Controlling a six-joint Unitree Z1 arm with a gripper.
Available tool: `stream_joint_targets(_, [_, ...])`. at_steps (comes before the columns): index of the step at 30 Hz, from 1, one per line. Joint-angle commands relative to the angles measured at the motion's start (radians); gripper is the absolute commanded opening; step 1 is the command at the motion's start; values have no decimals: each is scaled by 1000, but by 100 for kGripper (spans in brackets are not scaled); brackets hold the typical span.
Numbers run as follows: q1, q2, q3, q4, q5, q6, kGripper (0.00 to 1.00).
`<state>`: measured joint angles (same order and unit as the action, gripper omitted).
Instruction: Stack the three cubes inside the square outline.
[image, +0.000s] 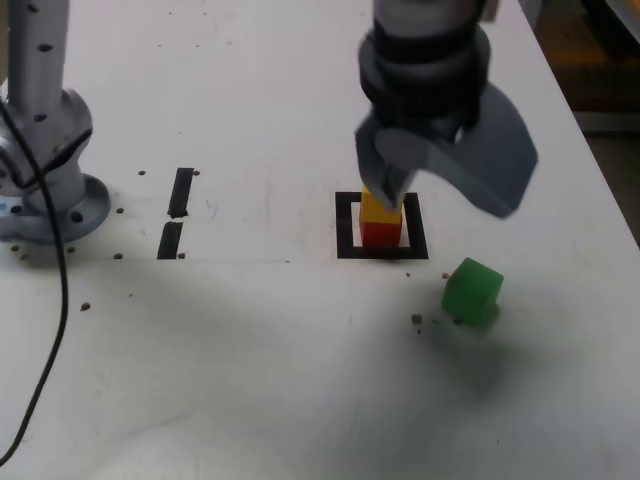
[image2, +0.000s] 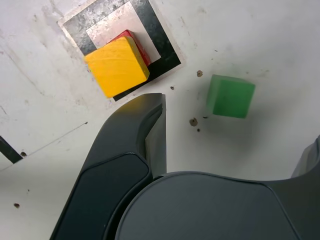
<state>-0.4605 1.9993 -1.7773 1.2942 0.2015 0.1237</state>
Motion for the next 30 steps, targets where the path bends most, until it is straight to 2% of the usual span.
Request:
stream_joint_targets(1, [1, 33, -11, -4, -10, 18, 99])
stream_joint_targets(11, [57, 141, -36, -40, -84, 112, 99])
stream_joint_targets(30, [83, 242, -101, -45, -159, 167, 98])
